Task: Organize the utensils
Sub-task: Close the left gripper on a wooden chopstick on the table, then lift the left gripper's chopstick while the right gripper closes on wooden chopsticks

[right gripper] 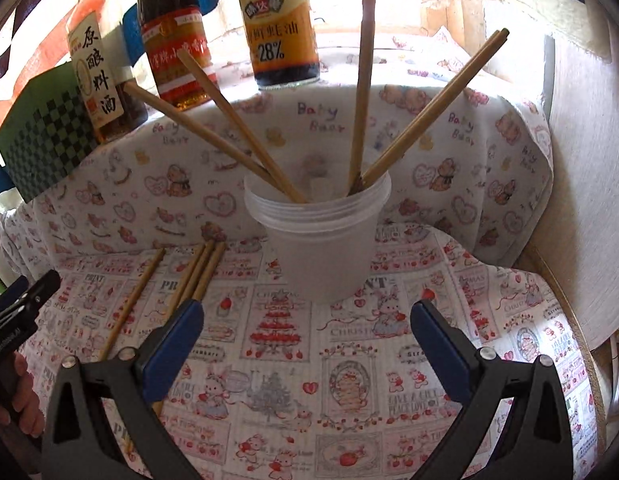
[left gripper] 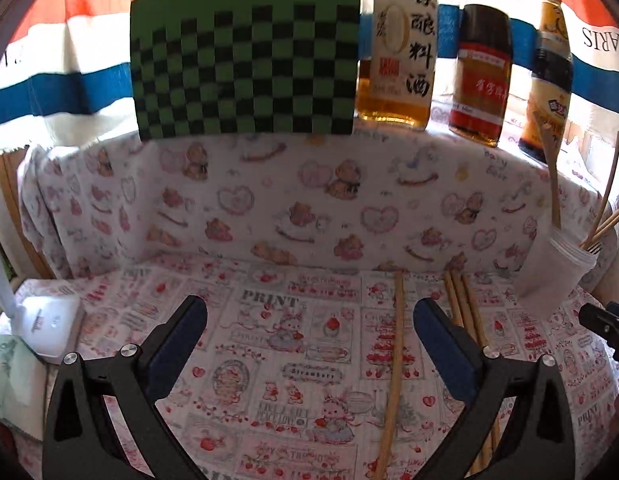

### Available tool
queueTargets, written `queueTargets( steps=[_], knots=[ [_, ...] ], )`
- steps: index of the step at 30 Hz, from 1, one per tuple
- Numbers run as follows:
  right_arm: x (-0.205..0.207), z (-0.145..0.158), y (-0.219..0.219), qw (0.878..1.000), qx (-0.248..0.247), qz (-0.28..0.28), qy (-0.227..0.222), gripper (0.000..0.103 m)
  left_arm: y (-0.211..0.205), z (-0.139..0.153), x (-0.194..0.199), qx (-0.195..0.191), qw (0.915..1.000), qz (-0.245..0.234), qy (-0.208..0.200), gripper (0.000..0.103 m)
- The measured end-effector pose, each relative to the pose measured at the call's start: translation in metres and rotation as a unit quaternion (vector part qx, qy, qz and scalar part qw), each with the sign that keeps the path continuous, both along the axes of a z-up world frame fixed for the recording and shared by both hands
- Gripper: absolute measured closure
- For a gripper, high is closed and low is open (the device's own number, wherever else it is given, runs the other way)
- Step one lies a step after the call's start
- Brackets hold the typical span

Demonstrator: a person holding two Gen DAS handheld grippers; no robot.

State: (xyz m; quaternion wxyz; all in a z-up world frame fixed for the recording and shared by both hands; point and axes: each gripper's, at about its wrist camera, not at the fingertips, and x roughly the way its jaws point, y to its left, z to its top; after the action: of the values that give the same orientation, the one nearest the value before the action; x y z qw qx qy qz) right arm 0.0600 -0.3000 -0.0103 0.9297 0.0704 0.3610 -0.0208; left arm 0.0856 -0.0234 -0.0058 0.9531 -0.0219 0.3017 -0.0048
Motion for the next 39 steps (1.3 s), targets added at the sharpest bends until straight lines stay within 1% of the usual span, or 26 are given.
queueTargets(
  steps=[2,4,5,7,8,11,13,14,15,16,17,20,22,25,26,27,28,29,30,31,32,33,34,36,37,39],
  knots=[
    [0.003,-0.004,0.002,1.000,-0.008,0.002,0.008,0.000,0.000,-0.006,0.010,-0.007,0.9998,-0.016,0.008,0.001],
    [0.006,-0.009,0.002,1.000,-0.014,-0.002,0.015,0.000,-0.002,-0.010,0.026,-0.014,0.9989,-0.018,0.041,0.001],
    [0.007,-0.011,0.001,1.000,-0.017,-0.005,0.018,0.000,-0.003,-0.010,0.033,-0.027,0.9978,-0.022,0.056,0.001],
    [0.010,-0.014,-0.001,1.000,-0.018,-0.011,0.023,0.000,-0.007,-0.007,0.046,-0.056,0.9949,-0.043,0.073,0.001],
    [0.011,-0.016,-0.002,0.999,-0.016,-0.014,0.025,0.000,-0.011,-0.006,0.051,-0.055,0.9940,-0.052,0.079,0.001],
    [0.012,-0.018,-0.007,0.999,-0.002,-0.020,0.030,0.000,-0.031,-0.008,0.065,-0.027,0.9931,-0.069,0.091,0.001],
    [0.012,-0.017,-0.009,0.999,0.000,-0.020,0.029,0.000,-0.043,-0.013,0.072,-0.024,0.9909,-0.086,0.100,0.011],
    [0.012,-0.017,-0.009,0.999,-0.002,-0.021,0.027,0.000,-0.048,-0.017,0.077,-0.031,0.9888,-0.093,0.112,0.013],
    [0.011,-0.016,-0.009,0.999,-0.004,-0.023,0.025,0.000,-0.051,-0.021,0.082,-0.037,0.9873,-0.094,0.123,0.017],
    [0.010,-0.015,-0.009,0.999,-0.005,-0.023,0.023,0.000,-0.053,-0.025,0.086,-0.042,0.9864,-0.091,0.130,0.025],
    [0.010,-0.015,-0.009,0.999,-0.005,-0.022,0.023,0.000,-0.055,-0.029,0.091,-0.045,0.9854,-0.090,0.137,0.028],
    [0.010,-0.015,-0.007,0.999,-0.003,-0.017,0.026,0.000,-0.058,-0.040,0.104,-0.047,0.9826,-0.090,0.156,0.042],
    [0.010,-0.014,-0.006,1.000,-0.002,-0.017,0.027,0.000,-0.058,-0.045,0.110,-0.050,0.9810,-0.088,0.166,0.052],
    [0.011,-0.014,-0.007,0.999,0.000,-0.019,0.028,0.000,-0.059,-0.049,0.114,-0.049,0.9798,-0.091,0.171,0.059],
    [0.011,-0.014,-0.008,0.999,0.002,-0.020,0.028,0.000,-0.058,-0.049,0.115,-0.046,0.9798,-0.092,0.172,0.063],
    [0.011,-0.014,-0.009,0.999,0.004,-0.021,0.028,0.000,-0.061,-0.049,0.115,-0.042,0.9793,-0.094,0.174,0.070],
    [0.011,-0.013,-0.009,0.999,0.006,-0.022,0.028,0.000,-0.063,-0.049,0.114,-0.039,0.9784,-0.099,0.177,0.074],
    [0.011,-0.013,-0.010,0.999,0.007,-0.024,0.029,0.000,-0.067,-0.049,0.113,-0.033,0.9775,-0.104,0.180,0.074],
    [0.010,-0.013,-0.011,0.999,0.007,-0.025,0.029,0.000,-0.072,-0.049,0.112,-0.021,0.9772,-0.105,0.183,0.076],
    [0.010,-0.013,-0.011,0.999,0.006,-0.026,0.030,0.000,-0.078,-0.049,0.110,0.000,0.9774,-0.103,0.185,0.083],
    [0.010,-0.013,-0.011,0.999,0.004,-0.027,0.030,0.000,-0.083,-0.049,0.108,0.025,0.9771,-0.099,0.187,0.088],
    [0.010,-0.013,-0.012,0.999,0.003,-0.029,0.030,0.000,-0.087,-0.049,0.106,0.041,0.9763,-0.100,0.187,0.097],
    [0.010,-0.013,-0.012,0.999,0.002,-0.031,0.031,0.000,-0.090,-0.048,0.104,0.044,0.9747,-0.106,0.192,0.097],
    [0.010,-0.013,-0.013,0.999,0.003,-0.032,0.032,0.000,-0.094,-0.043,0.097,0.030,0.9736,-0.118,0.193,0.097],
    [0.010,-0.013,-0.013,0.999,0.004,-0.033,0.032,0.000,-0.095,-0.038,0.092,0.024,0.9743,-0.123,0.187,0.097],
    [0.009,-0.013,-0.014,0.999,0.006,-0.033,0.033,0.000,-0.097,-0.025,0.075,0.023,0.9766,-0.132,0.168,0.097]
  ],
)
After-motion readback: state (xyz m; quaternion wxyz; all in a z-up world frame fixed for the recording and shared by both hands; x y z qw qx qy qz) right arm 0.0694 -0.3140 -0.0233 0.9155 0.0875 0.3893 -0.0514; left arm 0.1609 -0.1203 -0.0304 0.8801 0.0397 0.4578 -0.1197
